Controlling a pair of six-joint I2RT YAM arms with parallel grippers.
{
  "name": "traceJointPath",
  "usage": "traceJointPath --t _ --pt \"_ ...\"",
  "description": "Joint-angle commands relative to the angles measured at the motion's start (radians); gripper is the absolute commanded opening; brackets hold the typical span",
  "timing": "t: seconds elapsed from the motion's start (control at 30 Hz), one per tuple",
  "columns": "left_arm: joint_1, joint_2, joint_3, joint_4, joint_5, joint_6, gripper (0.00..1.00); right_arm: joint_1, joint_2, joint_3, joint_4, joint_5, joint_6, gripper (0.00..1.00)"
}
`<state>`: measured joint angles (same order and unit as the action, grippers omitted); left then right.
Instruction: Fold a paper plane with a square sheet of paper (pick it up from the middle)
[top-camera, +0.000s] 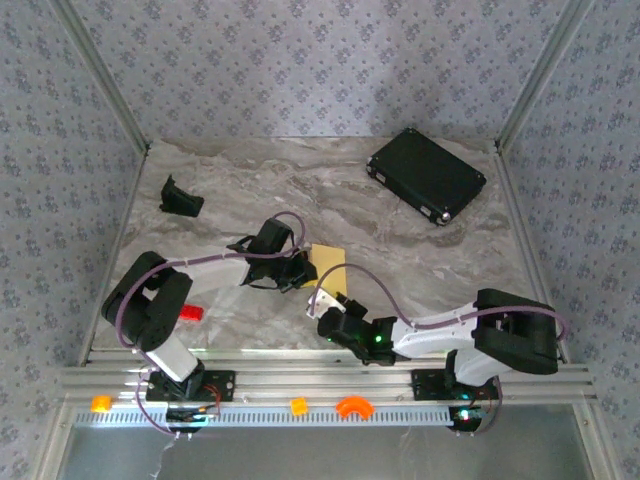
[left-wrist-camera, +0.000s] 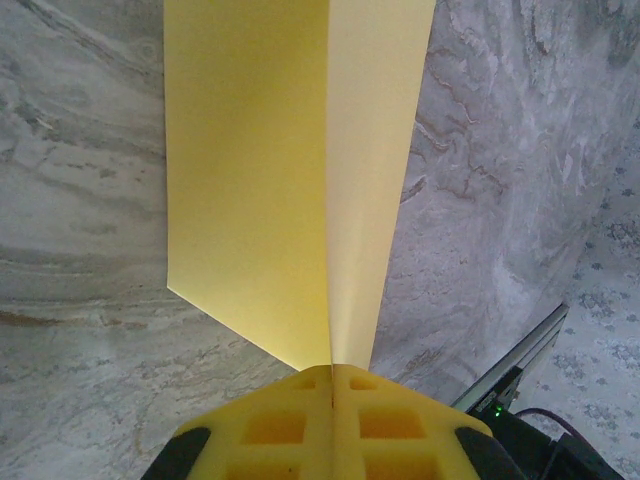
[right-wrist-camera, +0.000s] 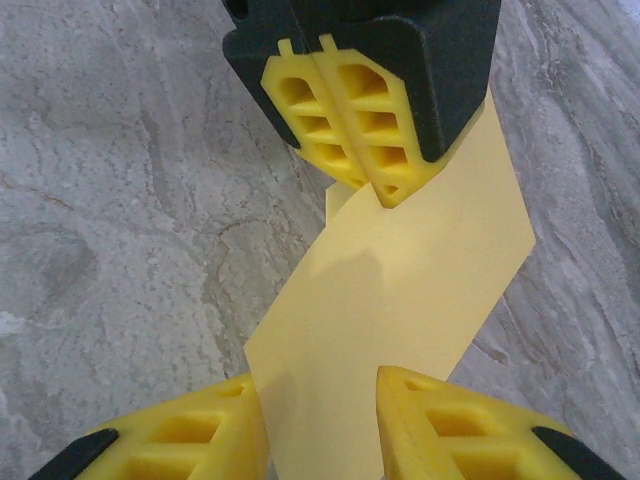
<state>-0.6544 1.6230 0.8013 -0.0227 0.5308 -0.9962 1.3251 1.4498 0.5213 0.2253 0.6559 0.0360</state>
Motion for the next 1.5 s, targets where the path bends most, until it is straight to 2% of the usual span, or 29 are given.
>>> traceJointPath --t 0.0,0.2,0.57,1.1,1.3,1.47 --pt "-0.005 -0.023 -0.003 0.007 -0.004 -0.005 0.00 -0.012 -0.014 -0.005 0.035 -0.020 0.031 0.34" --pt "-0.008 -0.023 -0.001 0.005 -0.003 -0.005 0.00 -0.032 -0.015 0.002 0.069 -0.034 0.042 0.32" --pt "-0.007 -0.023 0.001 0.004 -0.006 -0.005 0.00 -0.047 -0.043 -0.015 0.032 -0.070 0.055 0.18" --pt "-0.009 -0.020 0.004 0.003 -0.004 -0.005 0.00 -0.055 -0.026 0.000 0.006 -0.079 0.064 0.17" --pt "-0.009 -0.017 0.006 0.003 -0.006 -0.007 0.00 -0.058 -0.029 0.000 0.006 -0.097 0.070 0.05" --pt "-0.009 -0.018 0.007 0.002 -0.011 -0.007 0.02 -0.061 -0.035 0.001 -0.004 -0.113 0.081 0.01"
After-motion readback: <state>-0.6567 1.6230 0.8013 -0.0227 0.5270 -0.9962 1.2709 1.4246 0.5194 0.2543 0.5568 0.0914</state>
